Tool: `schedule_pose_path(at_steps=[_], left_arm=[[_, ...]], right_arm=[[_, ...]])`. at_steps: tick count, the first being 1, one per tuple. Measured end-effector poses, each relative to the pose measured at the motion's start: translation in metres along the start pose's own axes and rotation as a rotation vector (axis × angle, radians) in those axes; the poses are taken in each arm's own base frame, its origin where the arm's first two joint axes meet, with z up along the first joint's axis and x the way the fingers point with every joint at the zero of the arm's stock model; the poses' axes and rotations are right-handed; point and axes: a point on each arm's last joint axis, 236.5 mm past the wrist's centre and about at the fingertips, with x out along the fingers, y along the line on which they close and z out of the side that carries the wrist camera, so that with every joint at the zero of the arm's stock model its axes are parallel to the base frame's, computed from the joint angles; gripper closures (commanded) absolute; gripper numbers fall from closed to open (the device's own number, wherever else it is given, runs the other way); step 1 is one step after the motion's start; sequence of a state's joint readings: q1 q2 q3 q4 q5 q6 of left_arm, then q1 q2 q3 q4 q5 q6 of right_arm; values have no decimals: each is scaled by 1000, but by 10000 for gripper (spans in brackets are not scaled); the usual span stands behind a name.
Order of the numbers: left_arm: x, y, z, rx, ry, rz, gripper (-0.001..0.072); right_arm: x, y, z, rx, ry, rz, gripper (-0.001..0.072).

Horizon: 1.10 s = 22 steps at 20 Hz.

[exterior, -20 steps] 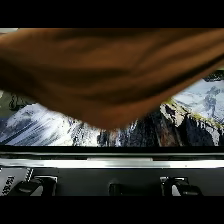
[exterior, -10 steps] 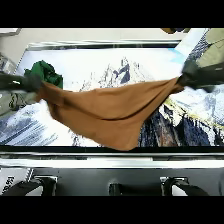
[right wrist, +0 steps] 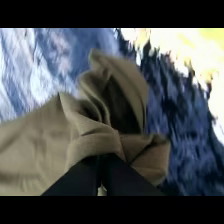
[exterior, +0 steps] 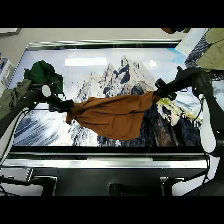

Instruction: Fold the clothes and pants, and hang the long-sleeved shirts on hangers.

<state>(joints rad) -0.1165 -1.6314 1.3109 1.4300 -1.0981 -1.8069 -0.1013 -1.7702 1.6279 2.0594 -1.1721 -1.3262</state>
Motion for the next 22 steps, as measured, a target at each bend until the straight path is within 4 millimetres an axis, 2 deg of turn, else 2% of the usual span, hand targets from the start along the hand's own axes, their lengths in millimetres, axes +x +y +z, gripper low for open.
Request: schedule_pose_path(at_steps=[1,3,5,7,9,10,12,17,20,22], left_arm=[[0,1,1,-7,3,-4,24],[-13,7,1,-19,16,-5,25],[-39,16,-3,-38,20,-8,30],[-67,23,-19,-58,33,-17,32],[-84,11,-47,-96,54,-83,32],[-87,-4,-64,-109,70,-138,32],[-82,-45,-97,-138,104,-278,32],[-41,-143,-172,-215,201,-493,32],[-15,-182,-201,-273,239,-534,32],[2,-199,-211,-321,247,-544,32]], right_arm=[[4,0,2,6,-3,5,680],[9,-2,3,13,-1,8,680],[9,-1,2,6,4,11,680],[6,0,-1,-18,10,8,680],[2,0,-3,-44,13,1,680],[0,-1,-4,-57,17,-3,680],[-4,-1,-8,-74,29,-10,680],[-7,-5,-22,-90,87,-28,679],[-8,-7,-31,-91,123,-36,679],[-9,-8,-34,-95,140,-40,679]])
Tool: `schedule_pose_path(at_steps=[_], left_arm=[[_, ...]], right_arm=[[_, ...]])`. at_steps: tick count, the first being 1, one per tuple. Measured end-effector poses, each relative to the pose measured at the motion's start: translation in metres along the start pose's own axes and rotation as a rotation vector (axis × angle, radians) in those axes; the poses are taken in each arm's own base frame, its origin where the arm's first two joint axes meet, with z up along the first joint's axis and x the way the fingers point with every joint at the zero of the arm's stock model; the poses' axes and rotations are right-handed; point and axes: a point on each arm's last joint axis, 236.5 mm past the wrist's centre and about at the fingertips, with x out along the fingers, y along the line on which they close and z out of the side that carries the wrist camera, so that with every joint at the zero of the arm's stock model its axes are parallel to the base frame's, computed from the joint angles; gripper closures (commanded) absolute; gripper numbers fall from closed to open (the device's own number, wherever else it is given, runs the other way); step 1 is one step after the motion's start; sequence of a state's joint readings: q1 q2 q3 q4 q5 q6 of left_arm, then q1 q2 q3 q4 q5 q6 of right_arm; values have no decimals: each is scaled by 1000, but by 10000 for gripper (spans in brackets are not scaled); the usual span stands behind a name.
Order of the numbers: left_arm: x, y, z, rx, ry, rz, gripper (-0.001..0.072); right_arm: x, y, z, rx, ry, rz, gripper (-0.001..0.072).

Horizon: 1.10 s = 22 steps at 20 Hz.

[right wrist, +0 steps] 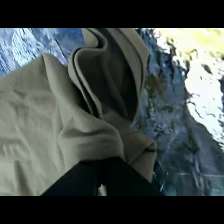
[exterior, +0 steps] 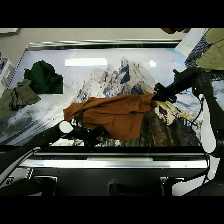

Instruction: Fold the clothes and pants, and hang the long-sleeved shirts on hangers.

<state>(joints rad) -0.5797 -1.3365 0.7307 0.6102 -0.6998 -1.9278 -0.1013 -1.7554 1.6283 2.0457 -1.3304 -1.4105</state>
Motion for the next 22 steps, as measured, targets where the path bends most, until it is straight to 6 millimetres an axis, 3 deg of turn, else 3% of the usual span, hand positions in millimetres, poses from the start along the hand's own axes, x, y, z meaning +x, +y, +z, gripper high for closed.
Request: schedule_pose_path(at_steps=[5,6,7,8,9,12,14,16,18,19,22], left_arm=[[34,-8,2,-90,-46,-36,34],[38,-10,6,-96,-61,-42,86],[42,-12,12,-103,-78,-46,277],[45,-13,16,-99,-91,-44,539],[48,-13,22,-90,-106,-43,685],[45,-29,35,-39,-132,-71,690],[31,-48,48,25,-159,-113,691],[2,-73,69,106,-210,-173,692],[-49,-104,94,217,-298,-244,692],[-81,-120,107,279,-357,-273,692],[-208,-163,133,459,-596,-355,692]], right_arm=[[0,-1,-6,0,26,-6,679],[0,-2,-6,-1,27,-7,679],[0,-2,-7,-1,29,-7,679],[0,-1,-7,0,31,-7,680],[-1,-1,-7,-1,30,-7,680],[-6,1,-8,-6,24,-4,680],[-14,6,-6,-24,-1,2,681],[-32,15,1,-60,-68,10,682],[-64,24,12,-110,-182,-1,682],[-84,30,17,-137,-251,-7,682],[-170,54,26,-239,-519,-24,682]])
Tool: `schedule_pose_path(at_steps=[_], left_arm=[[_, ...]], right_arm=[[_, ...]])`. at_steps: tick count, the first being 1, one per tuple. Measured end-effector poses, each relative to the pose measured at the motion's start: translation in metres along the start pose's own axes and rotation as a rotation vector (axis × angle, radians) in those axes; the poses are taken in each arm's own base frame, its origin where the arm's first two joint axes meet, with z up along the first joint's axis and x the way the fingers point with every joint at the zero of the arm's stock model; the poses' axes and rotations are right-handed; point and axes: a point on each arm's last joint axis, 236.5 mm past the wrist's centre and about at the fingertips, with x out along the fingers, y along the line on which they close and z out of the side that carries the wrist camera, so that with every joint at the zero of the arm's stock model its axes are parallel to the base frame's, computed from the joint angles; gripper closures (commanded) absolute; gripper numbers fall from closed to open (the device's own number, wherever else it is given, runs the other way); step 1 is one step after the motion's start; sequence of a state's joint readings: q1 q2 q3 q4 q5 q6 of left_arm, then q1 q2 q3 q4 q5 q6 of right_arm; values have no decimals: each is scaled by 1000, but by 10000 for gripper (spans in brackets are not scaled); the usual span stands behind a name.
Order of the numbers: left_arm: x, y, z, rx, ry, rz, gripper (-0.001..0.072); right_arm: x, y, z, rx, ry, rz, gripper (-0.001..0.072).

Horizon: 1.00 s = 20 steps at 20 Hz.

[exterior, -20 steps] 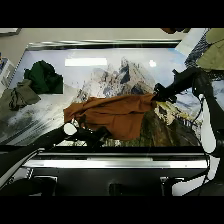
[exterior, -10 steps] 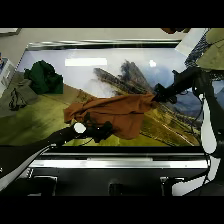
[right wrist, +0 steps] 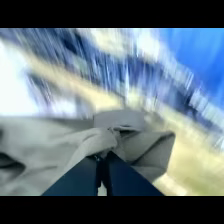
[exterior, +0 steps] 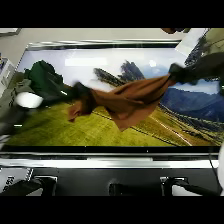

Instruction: Fold the clothes and pants, and hang the long-sleeved shirts on hangers.

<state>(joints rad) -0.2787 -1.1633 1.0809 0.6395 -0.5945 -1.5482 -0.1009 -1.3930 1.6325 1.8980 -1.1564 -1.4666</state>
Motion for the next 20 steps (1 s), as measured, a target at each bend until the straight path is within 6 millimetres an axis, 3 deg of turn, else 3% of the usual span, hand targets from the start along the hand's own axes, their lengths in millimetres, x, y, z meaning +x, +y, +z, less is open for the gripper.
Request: schedule_pose_path(at_steps=[2,4,5,8,10,13,16,18,20], left_arm=[[-72,-40,68,129,-195,-38,691],[-151,-76,110,233,-377,-56,691],[-188,-94,122,277,-459,-63,691],[-286,-136,125,390,-652,-54,691],[-326,-151,111,426,-722,-34,691],[-347,-155,89,441,-728,9,691],[-345,-146,81,427,-691,43,691],[-331,-130,84,397,-630,72,691],[-305,-101,90,336,-529,111,690]], right_arm=[[-60,14,27,-72,-174,-8,682],[-132,35,43,-150,-349,1,681],[-167,44,44,-186,-421,6,681],[-267,69,33,-274,-627,20,680],[-326,81,17,-304,-750,30,680],[-380,90,-6,-310,-863,51,680],[-397,93,-15,-276,-896,76,680],[-384,91,-10,-236,-859,88,680],[-338,83,0,-170,-733,89,679]])
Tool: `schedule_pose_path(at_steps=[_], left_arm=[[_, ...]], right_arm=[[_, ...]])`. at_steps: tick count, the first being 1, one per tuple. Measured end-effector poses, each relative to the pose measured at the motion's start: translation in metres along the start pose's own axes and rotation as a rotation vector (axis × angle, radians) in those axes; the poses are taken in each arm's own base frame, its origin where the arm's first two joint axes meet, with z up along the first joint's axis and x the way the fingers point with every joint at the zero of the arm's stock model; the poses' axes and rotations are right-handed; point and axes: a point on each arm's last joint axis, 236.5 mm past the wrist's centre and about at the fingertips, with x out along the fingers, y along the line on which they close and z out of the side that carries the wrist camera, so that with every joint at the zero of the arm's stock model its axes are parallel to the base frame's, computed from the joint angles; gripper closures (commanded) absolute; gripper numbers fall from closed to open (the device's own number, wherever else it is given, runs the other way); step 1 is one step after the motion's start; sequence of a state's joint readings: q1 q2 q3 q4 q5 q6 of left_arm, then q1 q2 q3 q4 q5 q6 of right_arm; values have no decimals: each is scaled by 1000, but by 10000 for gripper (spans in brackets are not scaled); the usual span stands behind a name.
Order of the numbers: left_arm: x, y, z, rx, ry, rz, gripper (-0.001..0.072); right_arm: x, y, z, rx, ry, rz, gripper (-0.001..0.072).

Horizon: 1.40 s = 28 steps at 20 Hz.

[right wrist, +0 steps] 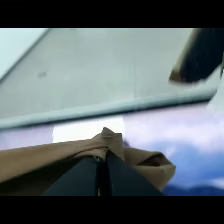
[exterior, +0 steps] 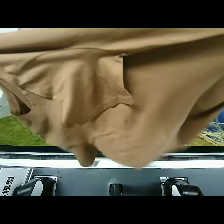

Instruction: Fold the clothes and pants, and hang the long-sleeved shirts on hangers.

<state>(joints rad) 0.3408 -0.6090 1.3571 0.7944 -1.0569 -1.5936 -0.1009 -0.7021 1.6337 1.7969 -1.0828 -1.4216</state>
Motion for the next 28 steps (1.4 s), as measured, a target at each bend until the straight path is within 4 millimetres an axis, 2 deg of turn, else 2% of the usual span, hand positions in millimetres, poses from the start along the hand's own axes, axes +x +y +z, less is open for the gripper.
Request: schedule_pose_path(at_steps=[2,4,8,11,13,15,16,17,18,19,20,22,24,26,28], left_arm=[[35,37,-25,-59,141,44,690],[78,82,-61,-118,293,93,690],[163,174,-163,-247,586,196,689],[211,225,-245,-324,734,257,690],[230,245,-289,-349,800,281,689],[241,259,-324,-371,850,300,673],[245,263,-334,-377,859,305,588],[248,267,-340,-381,866,310,402],[250,270,-343,-381,866,313,168],[253,272,-340,-383,859,313,98],[255,274,-335,-389,853,311,98],[253,279,-313,-405,831,310,98],[242,283,-284,-419,815,301,99],[220,289,-252,-422,798,304,99],[192,295,-230,-411,805,319,99]], right_arm=[[57,-12,-46,86,204,-7,679],[121,-27,-109,168,437,-15,680],[234,-70,-249,327,793,-64,679],[293,-88,-344,482,928,-72,678],[318,-95,-387,575,958,-70,659],[335,-100,-416,644,965,-74,561],[341,-102,-424,663,959,-77,557],[346,-103,-429,677,953,-75,535],[347,-104,-432,680,955,-72,426],[347,-104,-433,672,957,-62,302],[344,-105,-431,659,964,-47,243],[331,-112,-417,620,984,-26,296],[306,-127,-392,536,1006,2,291],[278,-147,-366,454,1020,13,289],[246,-171,-346,422,1021,1,289]])
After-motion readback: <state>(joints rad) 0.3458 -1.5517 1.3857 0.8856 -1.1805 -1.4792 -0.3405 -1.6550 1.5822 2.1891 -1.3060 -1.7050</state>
